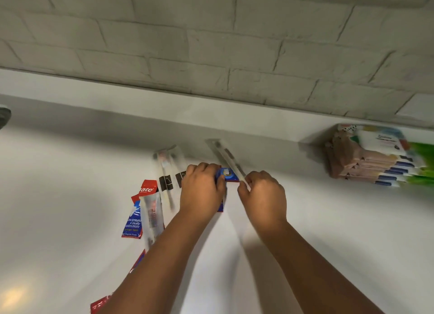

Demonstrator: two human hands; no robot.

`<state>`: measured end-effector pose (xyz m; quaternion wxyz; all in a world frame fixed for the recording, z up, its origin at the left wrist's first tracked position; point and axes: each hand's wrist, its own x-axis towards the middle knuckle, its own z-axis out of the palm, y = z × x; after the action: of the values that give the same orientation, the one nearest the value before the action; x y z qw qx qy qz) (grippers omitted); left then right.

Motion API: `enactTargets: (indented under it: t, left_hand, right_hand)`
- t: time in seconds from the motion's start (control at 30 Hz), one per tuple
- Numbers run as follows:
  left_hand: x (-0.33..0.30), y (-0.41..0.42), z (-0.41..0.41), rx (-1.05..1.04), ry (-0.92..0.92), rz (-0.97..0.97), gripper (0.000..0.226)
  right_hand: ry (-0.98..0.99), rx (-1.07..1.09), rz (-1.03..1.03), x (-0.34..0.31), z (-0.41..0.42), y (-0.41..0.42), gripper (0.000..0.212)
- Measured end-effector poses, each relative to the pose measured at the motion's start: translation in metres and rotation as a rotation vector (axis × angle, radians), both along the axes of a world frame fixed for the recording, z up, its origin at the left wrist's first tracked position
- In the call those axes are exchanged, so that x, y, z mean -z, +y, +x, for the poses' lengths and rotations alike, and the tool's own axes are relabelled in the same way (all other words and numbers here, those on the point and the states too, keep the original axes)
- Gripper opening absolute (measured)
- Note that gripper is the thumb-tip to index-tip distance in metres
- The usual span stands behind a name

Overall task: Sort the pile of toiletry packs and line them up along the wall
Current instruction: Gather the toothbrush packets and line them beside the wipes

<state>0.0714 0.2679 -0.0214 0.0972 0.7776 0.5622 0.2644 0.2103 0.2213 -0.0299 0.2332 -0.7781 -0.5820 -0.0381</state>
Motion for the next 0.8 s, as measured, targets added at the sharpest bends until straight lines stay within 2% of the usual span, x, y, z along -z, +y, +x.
enactTargets:
  t: [0.1,0.2,0.33,0.47,0.53,0.63,0.8]
  left_hand:
    - [0.001,-0.008,0.015,0.050,0.000,0.016,0.025]
    - [0.000,-0.015,0.030,0.091,-0.011,0.013,0.038]
    - [0.004,-0.022,0.051,0.169,0.017,-0.020,0.031]
    - [0.003,-0.028,0.075,0.272,-0.054,-0.108,0.025]
    - [0.007,-0.029,0.085,0.289,0.012,-0.143,0.024]
    - [0.012,-0.031,0.097,0.273,0.069,-0.186,0.035]
    - [0.010,-0.045,0.115,0.364,0.114,-0.131,0.040]
  right_hand:
    - [0.039,0.066,-0.028,0.003,0.016,-0.015,0.015]
    - [0.072,0.088,-0.047,0.005,0.027,-0.027,0.016]
    - [0.097,0.029,-0.033,0.008,0.036,-0.041,0.023]
    - [0.124,0.007,0.024,0.013,0.051,-0.055,0.026]
    - [0.071,0.032,0.030,0.013,0.063,-0.063,0.025]
    - [0.044,0.084,-0.004,0.014,0.085,-0.075,0.026]
    - [0.039,0.127,-0.008,0.020,0.122,-0.089,0.038]
